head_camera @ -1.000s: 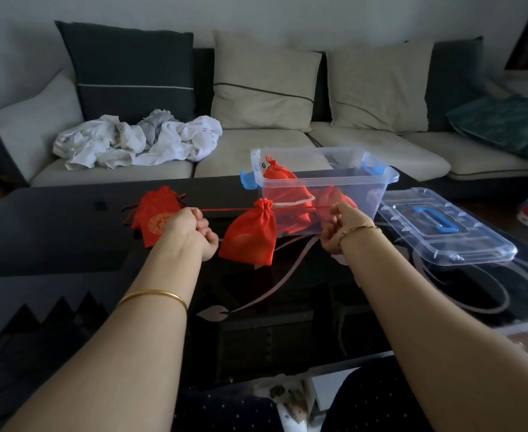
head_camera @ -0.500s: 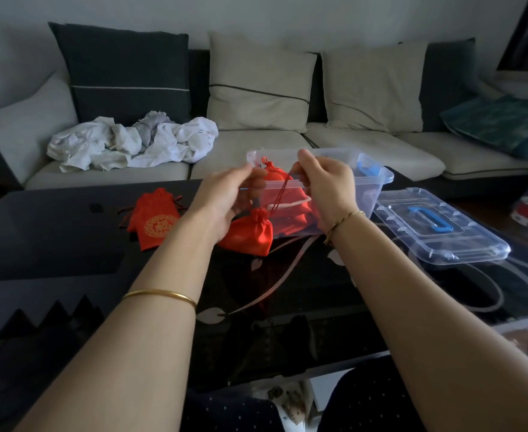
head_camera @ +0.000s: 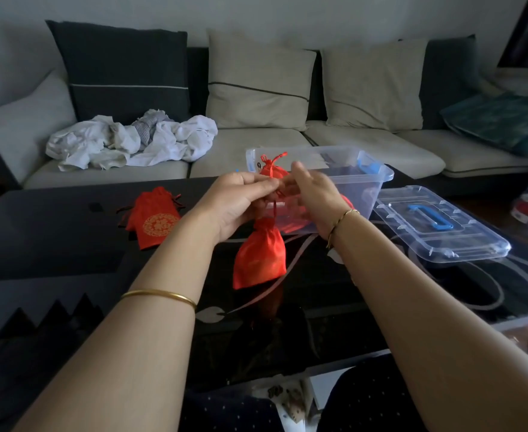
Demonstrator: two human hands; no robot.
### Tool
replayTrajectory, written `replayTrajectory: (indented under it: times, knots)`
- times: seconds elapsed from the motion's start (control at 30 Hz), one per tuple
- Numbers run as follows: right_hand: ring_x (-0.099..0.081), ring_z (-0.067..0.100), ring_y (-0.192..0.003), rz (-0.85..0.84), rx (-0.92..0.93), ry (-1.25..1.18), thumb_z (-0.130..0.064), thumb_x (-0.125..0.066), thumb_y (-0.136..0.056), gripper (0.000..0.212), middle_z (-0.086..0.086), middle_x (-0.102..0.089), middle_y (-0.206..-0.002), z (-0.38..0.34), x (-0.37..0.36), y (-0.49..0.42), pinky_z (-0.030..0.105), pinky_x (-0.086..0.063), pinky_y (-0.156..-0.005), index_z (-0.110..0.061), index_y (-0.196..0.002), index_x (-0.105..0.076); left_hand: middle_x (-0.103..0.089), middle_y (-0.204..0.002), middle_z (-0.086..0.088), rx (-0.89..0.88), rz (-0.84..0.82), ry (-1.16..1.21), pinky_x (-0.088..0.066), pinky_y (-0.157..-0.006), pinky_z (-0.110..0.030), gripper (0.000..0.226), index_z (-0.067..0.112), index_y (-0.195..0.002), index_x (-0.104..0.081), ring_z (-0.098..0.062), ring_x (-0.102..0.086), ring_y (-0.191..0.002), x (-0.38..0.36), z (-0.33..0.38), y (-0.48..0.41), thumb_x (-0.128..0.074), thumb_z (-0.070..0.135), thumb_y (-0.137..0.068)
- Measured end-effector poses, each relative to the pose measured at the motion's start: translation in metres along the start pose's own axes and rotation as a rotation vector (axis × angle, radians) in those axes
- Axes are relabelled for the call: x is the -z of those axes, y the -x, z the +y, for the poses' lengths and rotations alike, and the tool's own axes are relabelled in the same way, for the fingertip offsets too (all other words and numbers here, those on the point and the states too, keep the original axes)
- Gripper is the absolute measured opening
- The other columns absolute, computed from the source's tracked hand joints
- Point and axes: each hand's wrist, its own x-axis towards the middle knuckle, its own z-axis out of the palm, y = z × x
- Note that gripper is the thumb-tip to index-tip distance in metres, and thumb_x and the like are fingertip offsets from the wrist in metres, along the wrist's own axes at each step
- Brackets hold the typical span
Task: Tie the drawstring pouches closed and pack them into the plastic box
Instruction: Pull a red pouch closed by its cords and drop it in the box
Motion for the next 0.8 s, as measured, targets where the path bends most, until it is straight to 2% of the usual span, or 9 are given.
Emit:
replayTrajectory:
  times: [0.07,0.1,0.23,0.33,0.4,0.53,0.6,0.7,0.8]
  knots:
    - [-0.060,0.024,-0.076,-0.080,-0.056,0.068,-0.036,-0.035,-0.099,0.042,0.012,-0.064,-0.084,0.006,-0.002,0.001,0.043,-0.052,-0.078,-0.012,-0.081,-0.064,-0.057,-0.061,0.005,-0.003,-0.016,0.023,-0.043,-0.049,-0.013,0.011,0.006,-0.091,-0.070,-0.001,-0.044,-0.047,0.000,0.000,0.001,-0.059,0.009,-0.091]
    - [-0.057,0.026,-0.078,-0.102,-0.044,0.077,-0.036,-0.039,-0.098,0.038,0.013,-0.062,-0.085,0.008,-0.002,0.003,0.044,-0.050,-0.079,-0.012,-0.082,-0.065,-0.057,-0.060,0.006,-0.007,-0.019,0.030,-0.043,-0.049,-0.012,0.012,0.008,-0.087,-0.070,-0.001,-0.044,-0.047,0.000,0.000,0.001,-0.058,0.008,-0.091]
    - [-0.046,0.023,-0.074,-0.117,0.044,0.064,-0.028,-0.053,-0.093,0.027,0.013,-0.054,-0.079,0.007,-0.003,0.006,0.037,-0.038,-0.067,-0.012,-0.075,-0.064,-0.058,-0.054,0.007,-0.006,-0.002,0.079,-0.045,-0.047,-0.013,0.017,0.011,-0.079,-0.066,-0.001,-0.048,-0.043,-0.001,0.001,0.002,-0.056,0.008,-0.092]
    - [-0.050,0.019,-0.058,-0.092,-0.063,-0.155,-0.019,-0.056,-0.091,0.026,0.012,-0.052,-0.069,0.006,0.000,0.004,0.026,-0.042,-0.053,-0.006,-0.069,-0.056,-0.061,-0.051,0.007,-0.004,0.083,0.130,-0.047,-0.044,-0.015,0.017,0.013,-0.078,-0.063,-0.002,-0.054,-0.042,0.000,-0.001,0.001,-0.055,0.007,-0.092]
    - [-0.047,0.012,-0.048,-0.143,-0.103,-0.210,-0.014,-0.054,-0.092,0.031,0.005,-0.048,-0.060,0.003,0.001,0.006,0.020,-0.041,-0.046,-0.010,-0.061,-0.049,-0.065,-0.057,0.005,-0.013,0.144,0.122,-0.048,-0.046,-0.015,0.019,0.014,-0.074,-0.063,-0.003,-0.058,-0.045,0.002,-0.003,0.000,-0.058,0.007,-0.091]
    - [-0.046,0.010,-0.051,-0.323,-0.202,0.097,-0.015,-0.048,-0.092,0.026,0.003,-0.049,-0.062,0.000,0.005,0.016,0.019,-0.038,-0.049,-0.013,-0.066,-0.050,-0.067,-0.071,-0.001,-0.028,0.135,0.057,-0.050,-0.053,-0.015,0.017,0.013,-0.076,-0.065,-0.003,-0.060,-0.053,0.005,-0.006,-0.001,-0.061,0.001,-0.087]
    - [-0.047,0.011,-0.053,-0.296,-0.205,0.247,-0.019,-0.049,-0.091,0.026,0.001,-0.051,-0.062,0.001,0.006,0.014,0.022,-0.038,-0.054,-0.012,-0.066,-0.053,-0.066,-0.075,-0.003,-0.019,0.107,0.041,-0.052,-0.055,-0.016,0.018,0.012,-0.078,-0.065,-0.003,-0.060,-0.055,0.005,-0.006,0.000,-0.059,-0.002,-0.087]
    - [-0.052,0.013,-0.065,-0.069,0.010,0.330,-0.011,-0.049,-0.090,0.020,0.002,-0.056,-0.069,0.008,0.005,0.005,0.027,-0.044,-0.063,0.000,-0.083,-0.063,-0.064,-0.077,-0.002,-0.035,0.044,0.001,-0.053,-0.058,-0.016,0.021,0.012,-0.082,-0.063,-0.001,-0.059,-0.056,0.003,-0.004,0.000,-0.055,-0.006,-0.088]
    - [-0.055,0.012,-0.066,-0.057,0.031,0.029,0.003,-0.040,-0.092,0.024,0.002,-0.059,-0.072,0.010,0.002,0.004,0.020,-0.045,-0.058,-0.007,-0.091,-0.062,-0.061,-0.080,-0.003,-0.137,0.001,-0.097,-0.055,-0.063,-0.019,0.025,0.015,-0.086,-0.062,-0.001,-0.061,-0.060,0.000,-0.003,0.000,-0.053,-0.008,-0.089]
